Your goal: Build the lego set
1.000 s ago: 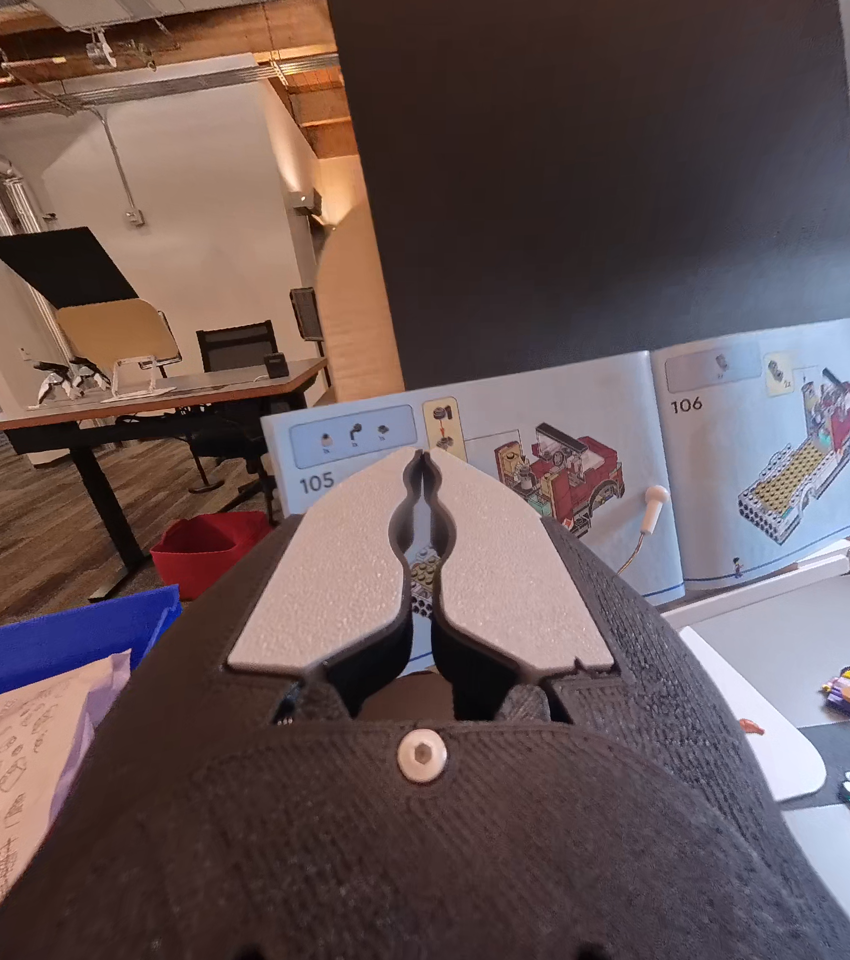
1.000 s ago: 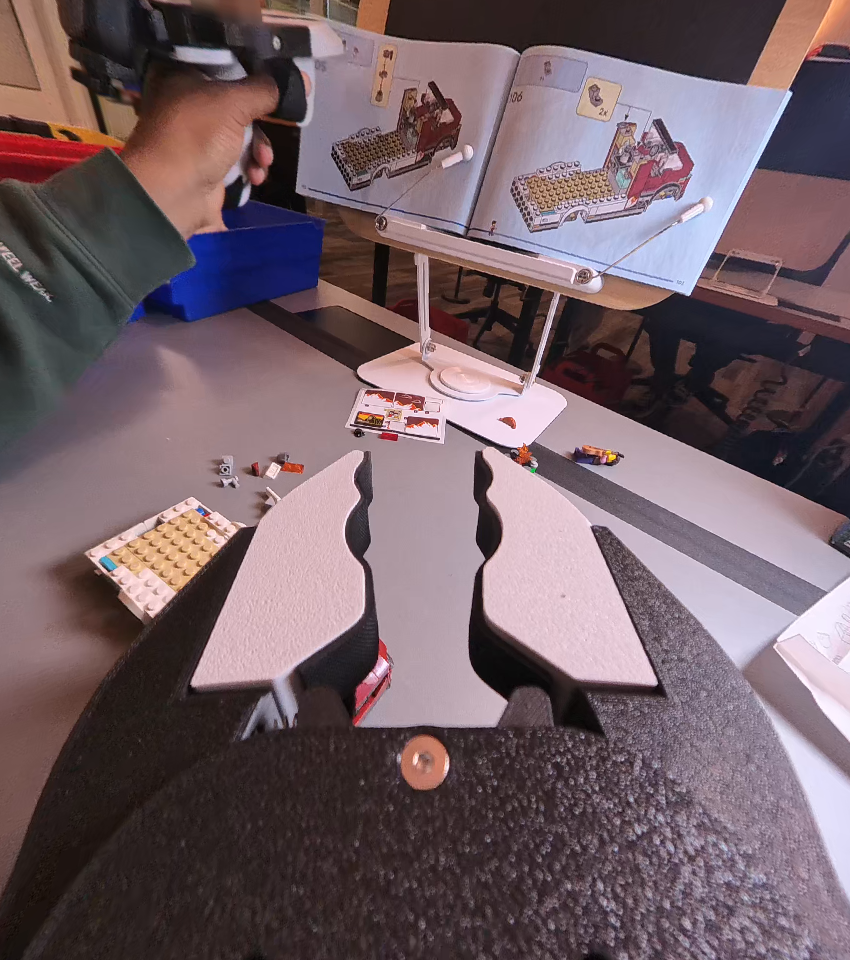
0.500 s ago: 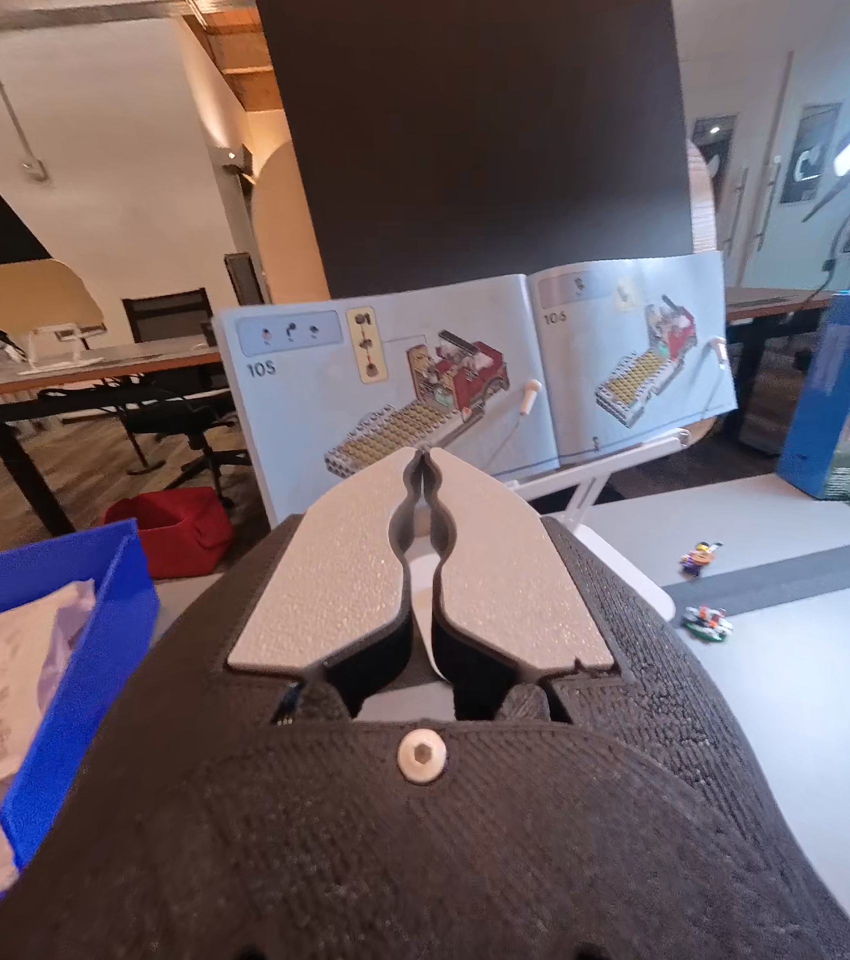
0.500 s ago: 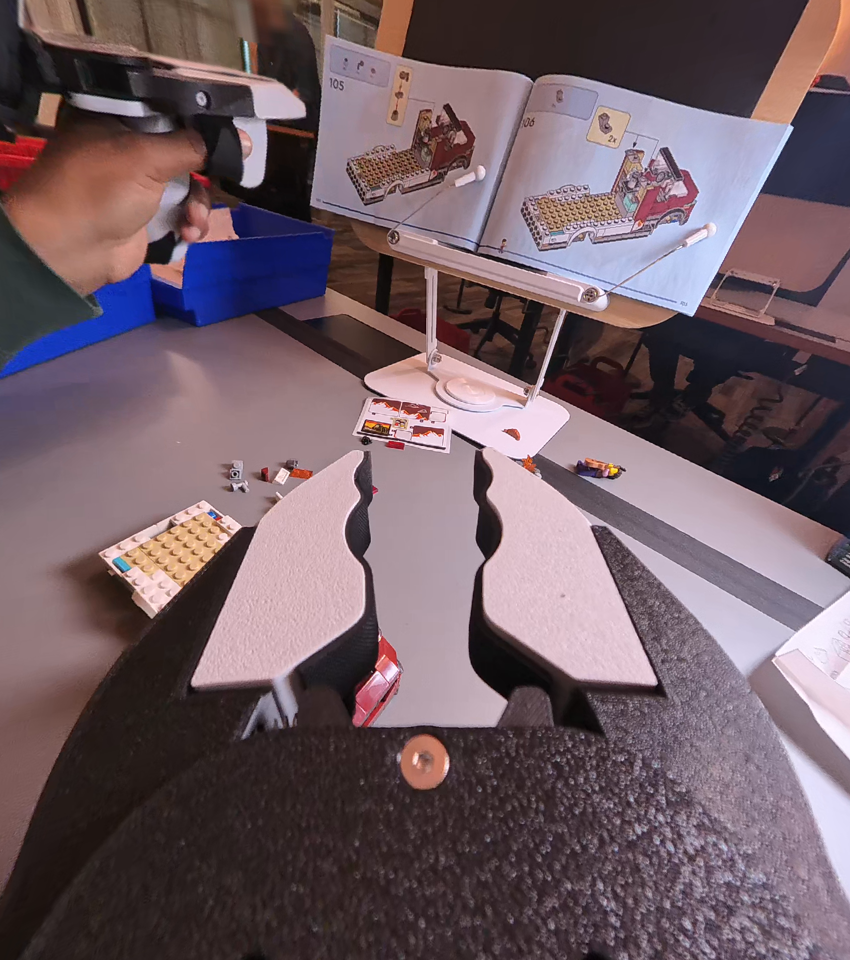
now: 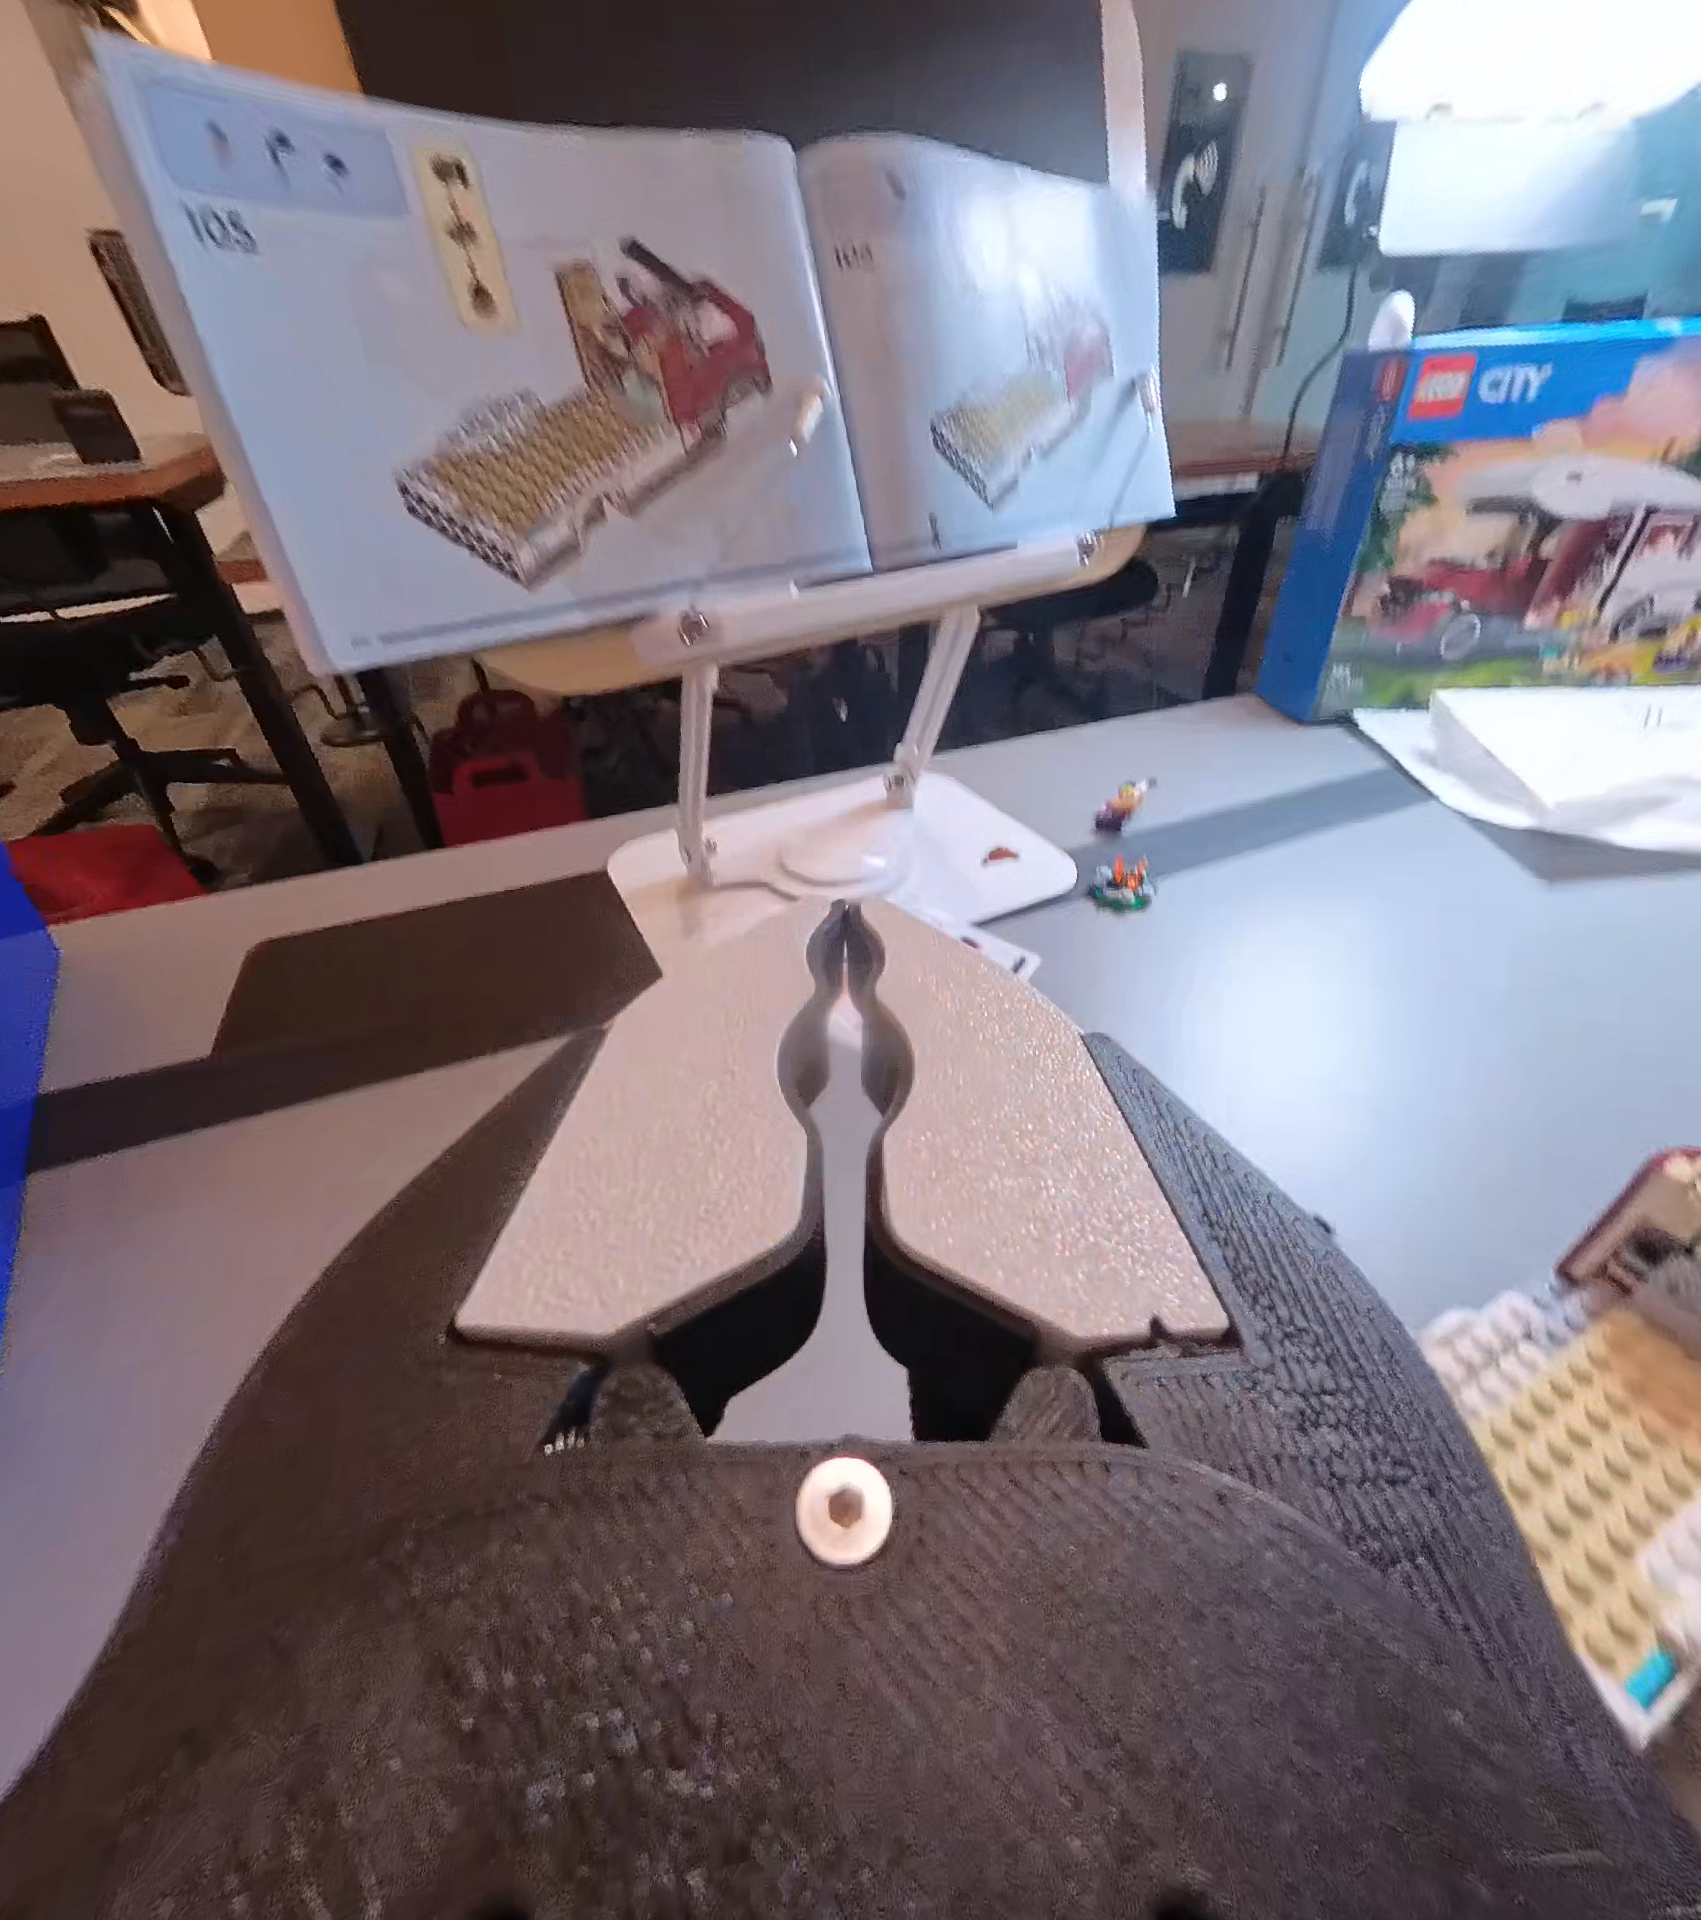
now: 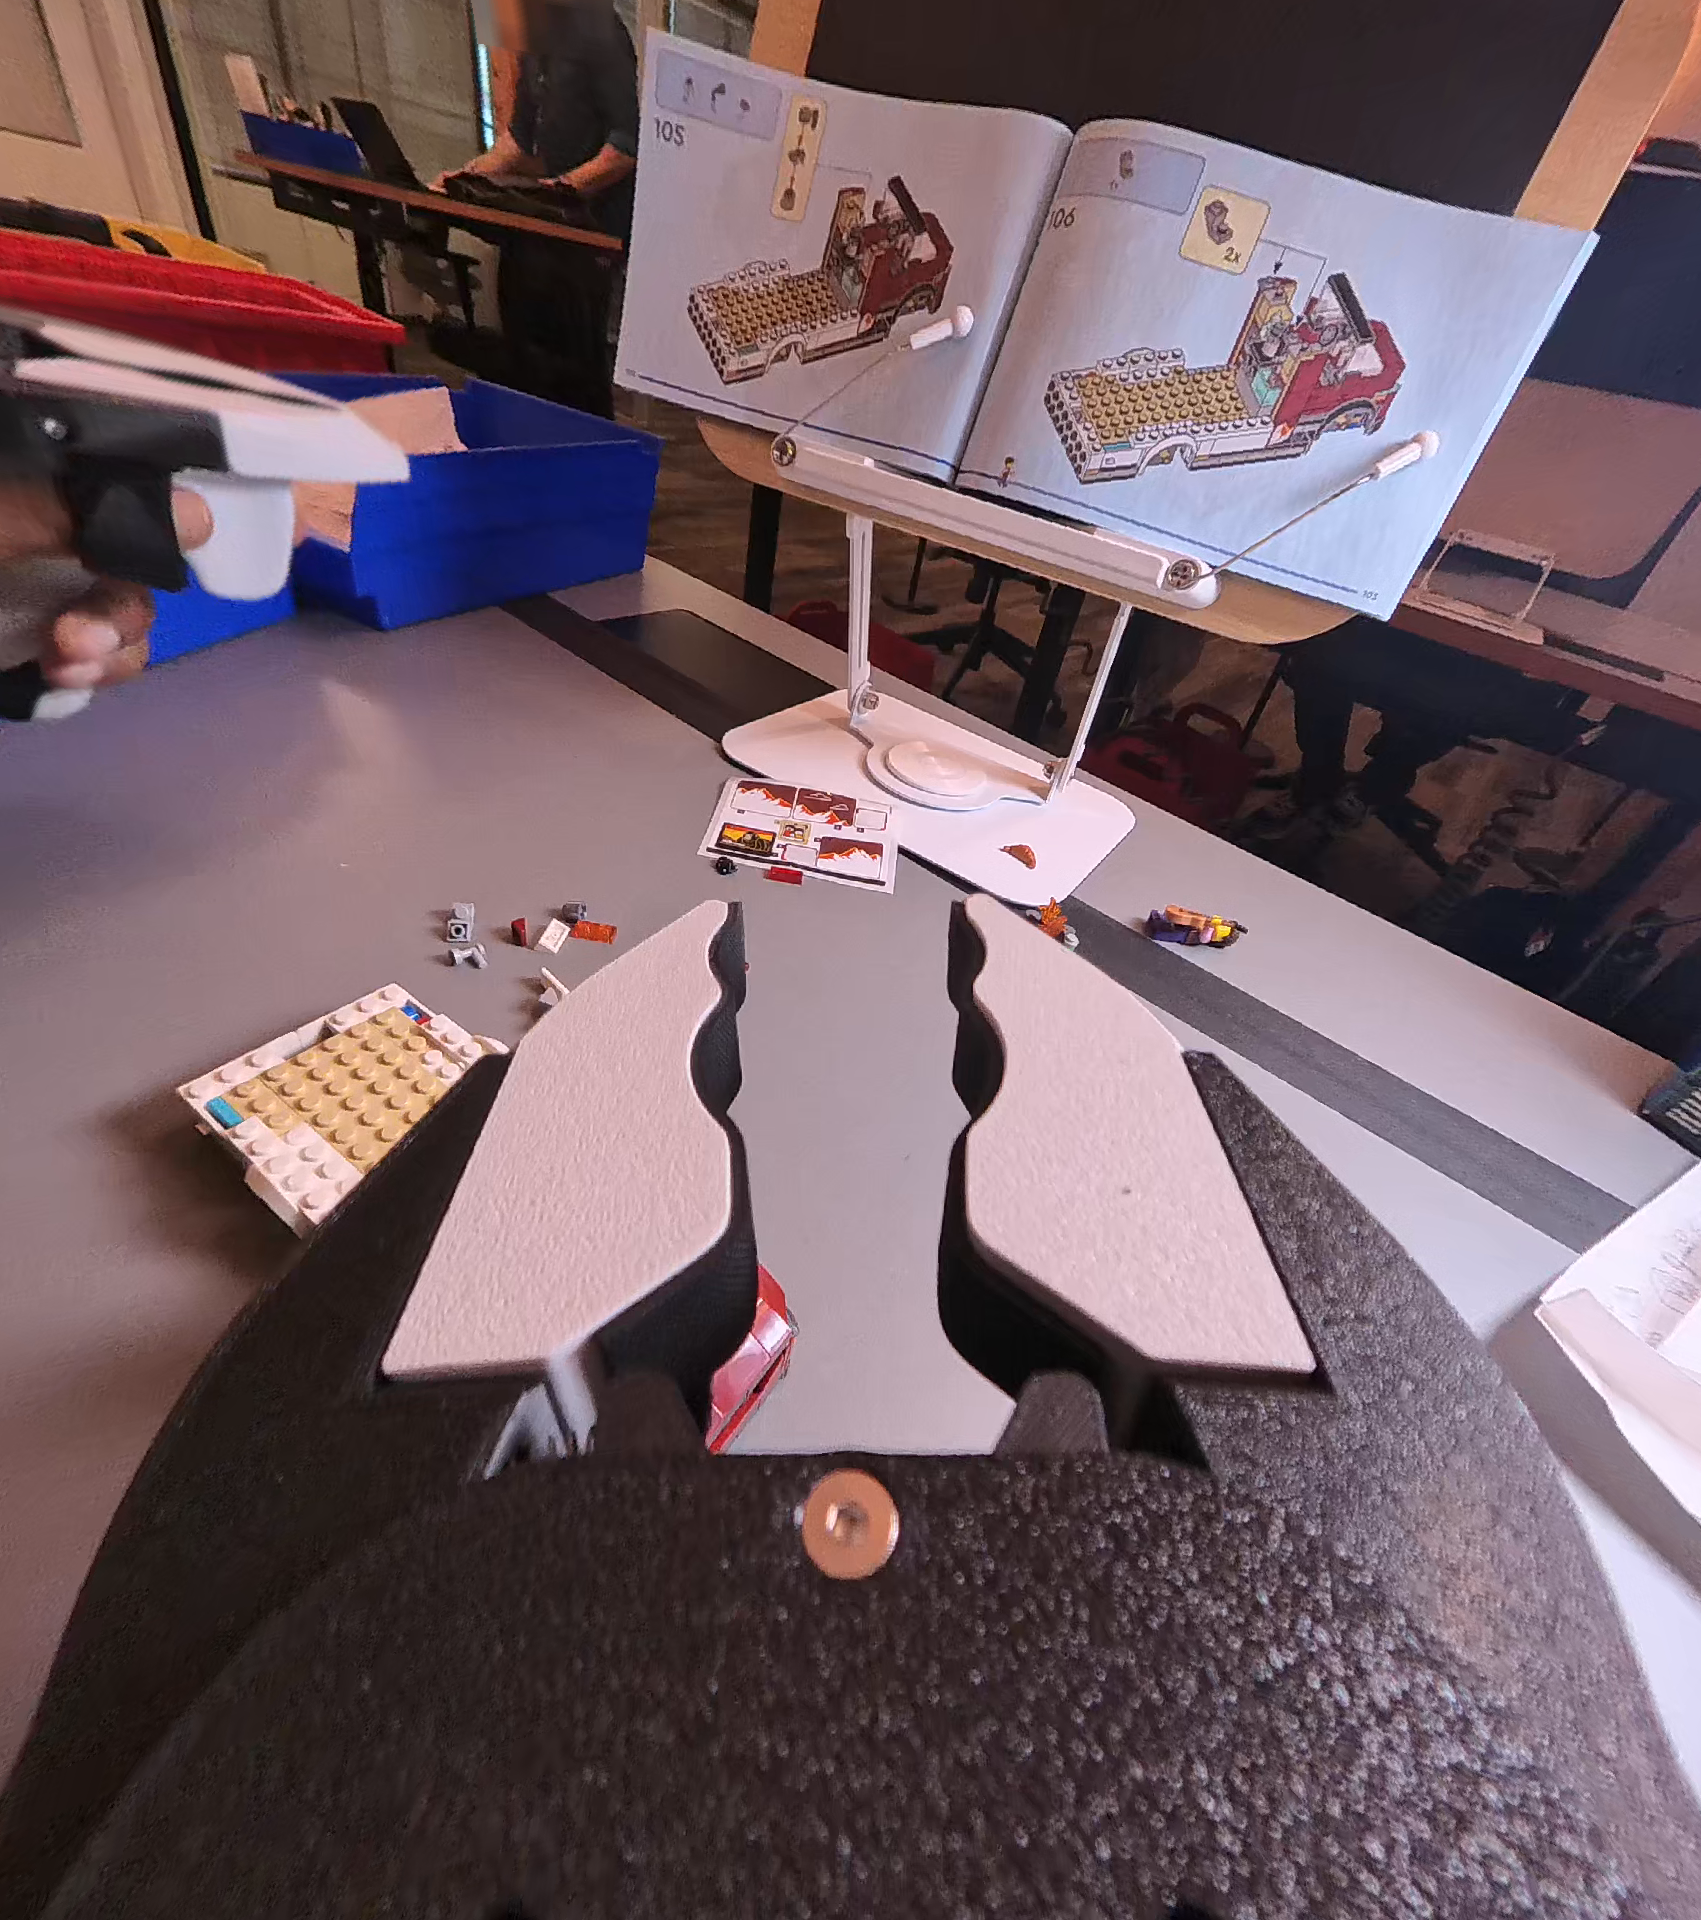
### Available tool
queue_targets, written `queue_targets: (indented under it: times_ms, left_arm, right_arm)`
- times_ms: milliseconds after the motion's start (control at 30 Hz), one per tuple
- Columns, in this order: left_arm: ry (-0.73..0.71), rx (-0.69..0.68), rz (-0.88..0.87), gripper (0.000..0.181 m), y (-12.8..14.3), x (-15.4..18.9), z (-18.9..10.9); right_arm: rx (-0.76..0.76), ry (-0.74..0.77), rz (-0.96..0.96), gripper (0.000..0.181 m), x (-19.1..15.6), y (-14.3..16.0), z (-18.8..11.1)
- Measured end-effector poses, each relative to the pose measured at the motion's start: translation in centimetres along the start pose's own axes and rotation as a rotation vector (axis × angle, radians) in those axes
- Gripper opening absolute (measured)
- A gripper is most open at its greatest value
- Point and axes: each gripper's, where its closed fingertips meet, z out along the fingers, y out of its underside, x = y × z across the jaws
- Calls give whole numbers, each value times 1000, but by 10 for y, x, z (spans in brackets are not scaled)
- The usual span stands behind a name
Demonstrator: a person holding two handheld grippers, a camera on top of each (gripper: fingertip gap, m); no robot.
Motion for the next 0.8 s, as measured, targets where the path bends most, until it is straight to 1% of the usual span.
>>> queue_targets:
  times_ms: [133, 167, 233, 333, 400, 500, 567, 667, 800]
  left_arm:
    - [87, -146, 18, 0, 47, 19, -5]
    - [114, -180, 17, 5, 58, 23, -4]
    - [189, -293, 33, 16, 83, 34, 0]
    - [314, -440, 88, 20, 114, 50, 11]
    - [355, -486, 149, 20, 123, 53, 23]
    - [436, -553, 136, 17, 129, 59, 35]
    - [494, -596, 131, 13, 133, 63, 38]
    - [546, -639, 172, 14, 140, 66, 37]
    - [588, -660, 204, 16, 147, 70, 37]
  right_arm:
    - [-2, 2, -8, 37, -1, 1, 0]
    - [-4, 2, -10, 37, -1, 1, 0]
    - [-11, 1, -9, 38, -1, 3, 1]
    - [-19, -2, -9, 37, -1, 5, 3]
    - [-25, -4, -10, 37, -2, 7, 3]
    - [-28, -4, -15, 38, -1, 7, 3]
    - [-26, -1, -19, 38, 0, 6, 2]
    - [-29, 3, -16, 38, 2, 7, 2]
    - [-39, -1, -3, 37, 4, 11, 4]
